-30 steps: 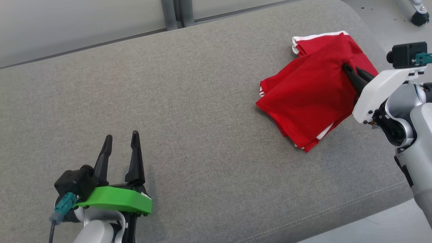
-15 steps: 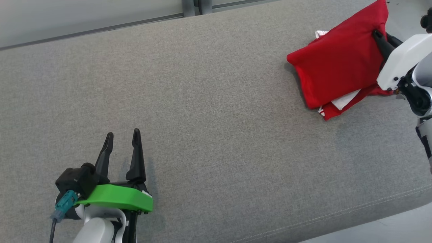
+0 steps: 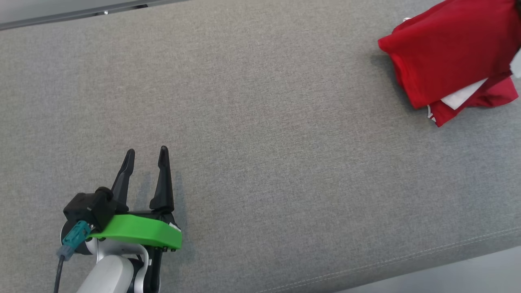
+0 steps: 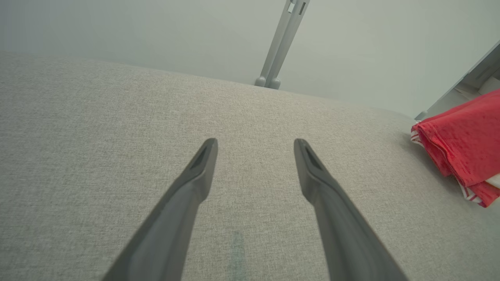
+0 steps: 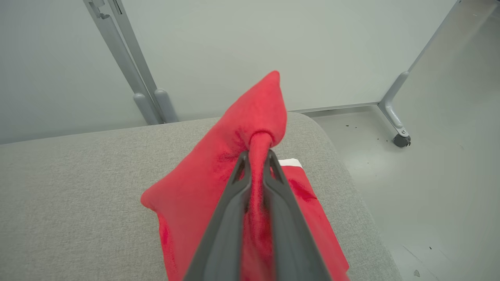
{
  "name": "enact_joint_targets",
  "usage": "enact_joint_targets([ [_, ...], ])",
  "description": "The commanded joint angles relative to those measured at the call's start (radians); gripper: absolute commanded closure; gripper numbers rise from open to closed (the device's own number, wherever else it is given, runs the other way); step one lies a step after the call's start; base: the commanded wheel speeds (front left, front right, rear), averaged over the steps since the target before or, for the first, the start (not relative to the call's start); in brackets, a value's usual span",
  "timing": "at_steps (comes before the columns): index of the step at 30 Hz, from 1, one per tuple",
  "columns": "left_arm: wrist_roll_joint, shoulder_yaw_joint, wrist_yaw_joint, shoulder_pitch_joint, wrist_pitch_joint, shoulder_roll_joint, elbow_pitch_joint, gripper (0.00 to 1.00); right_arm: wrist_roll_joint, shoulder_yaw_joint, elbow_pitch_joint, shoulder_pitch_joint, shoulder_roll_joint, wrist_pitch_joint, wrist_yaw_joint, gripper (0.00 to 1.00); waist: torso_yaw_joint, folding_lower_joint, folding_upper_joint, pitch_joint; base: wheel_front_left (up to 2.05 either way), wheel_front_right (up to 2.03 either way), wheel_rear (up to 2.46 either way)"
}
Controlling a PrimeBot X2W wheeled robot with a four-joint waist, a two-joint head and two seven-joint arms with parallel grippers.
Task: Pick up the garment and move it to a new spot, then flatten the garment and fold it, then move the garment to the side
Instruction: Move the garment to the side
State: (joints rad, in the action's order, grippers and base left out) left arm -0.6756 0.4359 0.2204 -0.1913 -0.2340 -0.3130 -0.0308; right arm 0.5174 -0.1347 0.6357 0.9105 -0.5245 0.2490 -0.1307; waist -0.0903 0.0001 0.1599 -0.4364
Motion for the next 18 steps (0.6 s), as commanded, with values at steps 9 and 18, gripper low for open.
enact_joint_targets([
  [9, 0.024, 0.009, 0.007, -0.039, 0.021, -0.024, 0.023, 0.00, -0.086, 0.128, 0.200, 0.048, -0.039, -0.108, 0.000, 1.00, 0.045, -0.0001, 0.0001, -0.084, 0.00, 0.00, 0.00],
  [18, 0.037, 0.020, 0.007, -0.072, 0.040, -0.040, 0.043, 0.00, -0.209, 0.260, 0.414, 0.107, -0.044, -0.218, 0.000, 1.00, 0.087, -0.0001, 0.0001, -0.141, 0.00, 0.00, 0.00],
])
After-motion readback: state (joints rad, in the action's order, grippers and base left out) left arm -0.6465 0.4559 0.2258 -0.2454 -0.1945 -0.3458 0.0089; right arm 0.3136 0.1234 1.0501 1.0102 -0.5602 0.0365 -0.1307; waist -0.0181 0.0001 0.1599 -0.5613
